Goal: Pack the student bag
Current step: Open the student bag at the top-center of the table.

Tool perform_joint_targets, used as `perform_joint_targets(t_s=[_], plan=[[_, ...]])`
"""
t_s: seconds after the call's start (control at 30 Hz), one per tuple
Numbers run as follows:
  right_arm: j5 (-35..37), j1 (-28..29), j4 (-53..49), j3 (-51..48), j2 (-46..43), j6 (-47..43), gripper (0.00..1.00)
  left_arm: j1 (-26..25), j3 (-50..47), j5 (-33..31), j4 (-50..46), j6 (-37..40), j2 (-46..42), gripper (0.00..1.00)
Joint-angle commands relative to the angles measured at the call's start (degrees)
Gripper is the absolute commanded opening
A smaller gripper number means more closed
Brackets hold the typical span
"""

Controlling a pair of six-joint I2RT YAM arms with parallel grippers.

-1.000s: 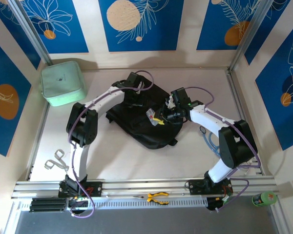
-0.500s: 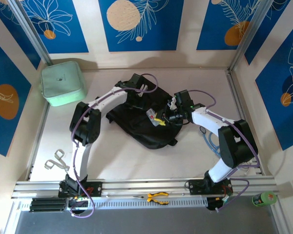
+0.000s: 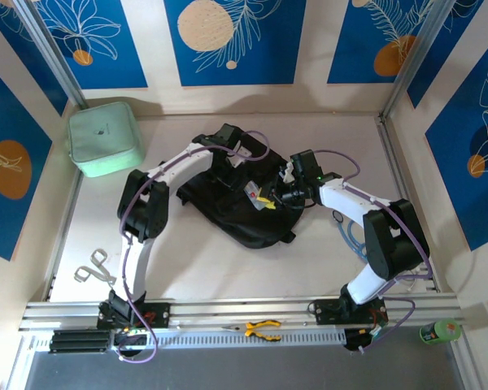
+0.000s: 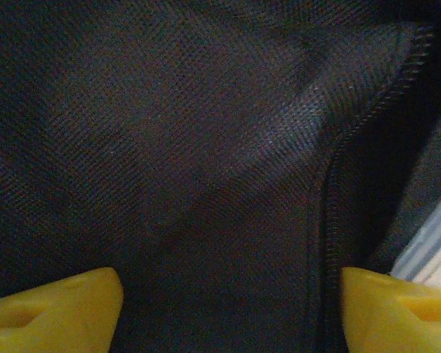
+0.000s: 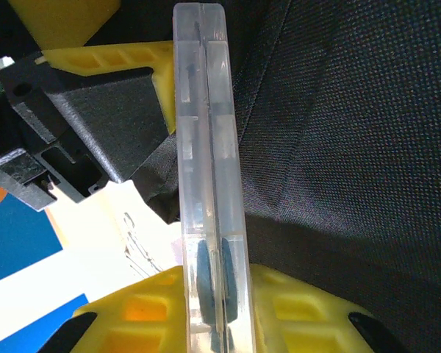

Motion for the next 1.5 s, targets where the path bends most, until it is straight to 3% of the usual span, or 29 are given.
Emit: perform_joint_targets(t_s=[0.0, 0.23, 0.67, 0.83, 1.07, 1.27, 1.47], plan=[[8.2, -1.1, -11.1, -3.2, 3.3, 3.7, 0.09, 0.3, 0.0, -5.1, -6.9, 1.7, 3.2, 0.75], [8.3, -1.2, -10.6, -3.4, 3.1, 4.1, 0.08, 0.2, -0.5, -8.4, -5.1, -0.7, 1.4, 0.56], [8.1, -1.2, -9.8, -3.4, 2.9, 4.1, 0.08, 0.4, -3.6, -4.2, 1.3, -3.5, -5.1, 0.18], [7.4, -1.1, -8.3, -3.6, 2.4, 3.4, 0.09, 0.3, -4.3, -2.0, 1.3, -3.7, -6.3, 0.13], [1.3, -1.0, 2.4, -5.4, -1.3, -0.1, 0.09, 0.4, -7.2, 2.4, 3.9, -4.4, -12.1, 0.08], [-5.0, -0.9, 12.8, -6.7, -3.4, 0.4, 0.09, 0.3, -15.0, 4.4, 11.9, -4.5, -18.0, 0.07], [-8.6, -0.9, 20.5, -7.7, -3.8, 2.3, 0.1, 0.1, -17.9, 6.3, 14.1, -4.0, -19.6, 0.07]])
